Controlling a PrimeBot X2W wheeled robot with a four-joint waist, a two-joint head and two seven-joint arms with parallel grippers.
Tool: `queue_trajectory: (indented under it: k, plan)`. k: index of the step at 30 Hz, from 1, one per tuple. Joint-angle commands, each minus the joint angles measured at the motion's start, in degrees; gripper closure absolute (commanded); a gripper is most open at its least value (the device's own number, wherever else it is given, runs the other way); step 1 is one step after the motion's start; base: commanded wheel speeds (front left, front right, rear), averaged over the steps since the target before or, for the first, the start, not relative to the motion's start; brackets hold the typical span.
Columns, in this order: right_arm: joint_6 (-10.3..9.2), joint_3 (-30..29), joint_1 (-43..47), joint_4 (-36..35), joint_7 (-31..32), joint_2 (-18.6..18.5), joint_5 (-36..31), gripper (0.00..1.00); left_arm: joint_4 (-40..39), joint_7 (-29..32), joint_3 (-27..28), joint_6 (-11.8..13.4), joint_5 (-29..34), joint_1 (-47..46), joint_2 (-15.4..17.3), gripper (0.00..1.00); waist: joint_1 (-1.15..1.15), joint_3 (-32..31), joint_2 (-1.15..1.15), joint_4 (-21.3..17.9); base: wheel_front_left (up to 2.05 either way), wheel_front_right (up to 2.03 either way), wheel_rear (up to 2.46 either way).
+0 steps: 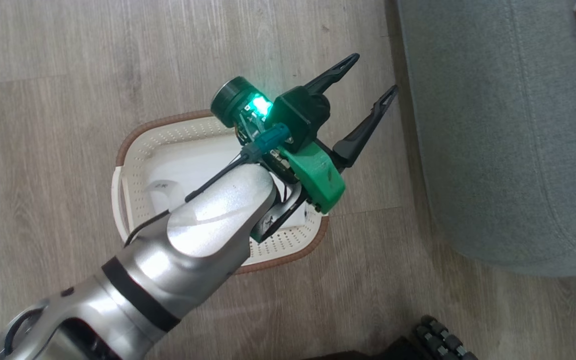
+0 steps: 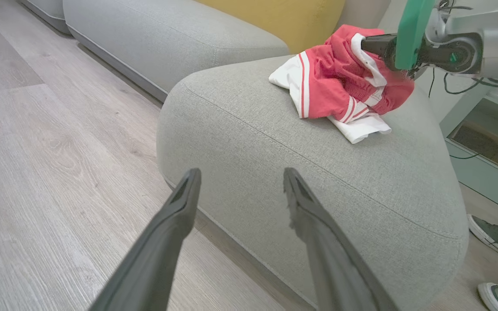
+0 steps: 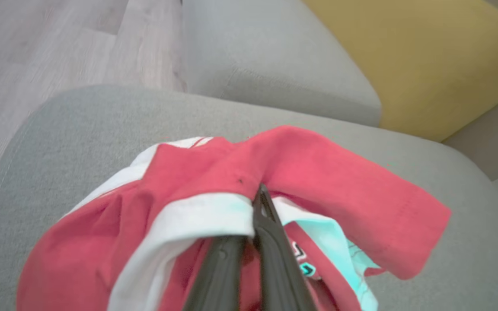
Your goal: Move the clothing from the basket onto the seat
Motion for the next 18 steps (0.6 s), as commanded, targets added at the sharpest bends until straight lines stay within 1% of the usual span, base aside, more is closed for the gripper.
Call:
queue_trajectory:
  k: [1, 3, 5, 8, 13, 15, 16, 18]
  plan:
    - [-0.02, 1.2, -0.5, -0.1, 1.1, -2.1, 0.6, 1.0, -1.5, -0.5, 1.3, 0.2, 0.1, -1.8, -0.4, 0.0, -0.01, -0.1, 0.0, 0.2, 0.0, 0.0, 0.0]
    - [-0.02, 3.7, -1.6, 1.7, 3.2, -2.1, 1.7, 1.0, -1.3, -0.7, 1.3, 0.3, 0.0, -1.7, -0.5, 0.0, -0.01, -0.4, 0.0, 0.3, 0.0, 0.0, 0.0]
    - [-0.02, 6.3, -2.4, 3.4, 6.6, -2.1, 2.8, 1.0, -1.0, -1.0, 1.4, 0.2, -0.2, -1.7, -0.5, 0.0, -0.01, -0.7, 0.0, 0.4, 0.0, 0.0, 0.0]
    - [-0.02, 9.7, -3.0, 4.5, 10.5, -2.0, 5.1, 1.0, -0.7, -1.2, 1.6, 0.2, -0.4, -1.5, -0.5, 0.0, -0.01, -1.2, 0.0, 0.2, 0.0, 0.0, 0.0]
    - [-0.02, 13.7, -3.2, 3.9, 11.5, -2.2, 9.1, 1.0, -0.2, -1.5, 1.8, 0.1, -0.8, -1.1, -0.3, 0.0, -0.01, -2.5, 0.0, -0.4, 0.0, 0.0, 0.0]
    - [-0.02, 15.2, -3.2, 3.6, 11.4, -2.4, 10.4, 0.2, -0.1, -1.6, 1.9, 0.1, -1.0, -0.8, -0.1, 0.0, -0.01, -3.3, 0.0, -0.7, 0.0, 0.0, 0.0]
    - [-0.02, 16.0, -3.0, 3.4, 11.5, -2.3, 11.2, 0.02, 0.0, -1.6, 2.0, 0.1, -1.1, -0.7, 0.0, 0.0, -0.01, -3.7, 0.0, -0.9, 0.0, 0.0, 0.0]
    - [-0.02, 17.7, -2.6, 3.0, 12.6, -2.2, 12.9, 0.0, 0.2, -1.7, 2.0, 0.0, -1.4, -0.2, 0.2, 0.0, -0.01, -4.8, 0.0, -1.4, 0.0, 0.0, 0.0]
